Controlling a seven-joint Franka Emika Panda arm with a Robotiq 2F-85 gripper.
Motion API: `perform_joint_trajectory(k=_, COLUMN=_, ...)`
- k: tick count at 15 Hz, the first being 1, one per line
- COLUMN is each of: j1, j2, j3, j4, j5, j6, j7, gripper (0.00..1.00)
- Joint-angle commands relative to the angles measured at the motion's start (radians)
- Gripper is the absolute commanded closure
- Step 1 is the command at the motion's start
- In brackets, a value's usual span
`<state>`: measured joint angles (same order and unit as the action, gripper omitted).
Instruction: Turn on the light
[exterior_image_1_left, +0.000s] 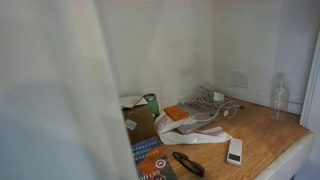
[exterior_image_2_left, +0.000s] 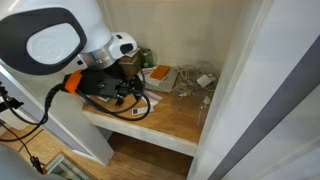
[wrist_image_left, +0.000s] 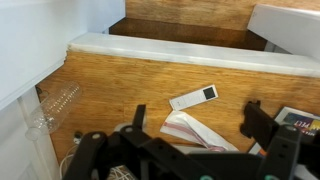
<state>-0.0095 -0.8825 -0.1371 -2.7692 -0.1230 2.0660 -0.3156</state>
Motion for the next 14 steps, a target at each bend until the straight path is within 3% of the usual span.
perform_joint_trajectory(k=1, j1=-0.015, j2=0.065, j3=0.017, j4=0.057, j5=0.000, j6=0.008, j7=0.068, gripper=0.00)
perform_joint_trajectory(k=9, j1=-0.120, j2=0.328, j3=0.143, j4=0.250, j5=-0.052, j6=0.108, j7=0.425, gripper=0.00)
perform_joint_trajectory(k=14, j1=-0.188, j2=0.493, j3=0.238, j4=0.366, j5=-0.171, j6=0.144, j7=0.689, gripper=0.00)
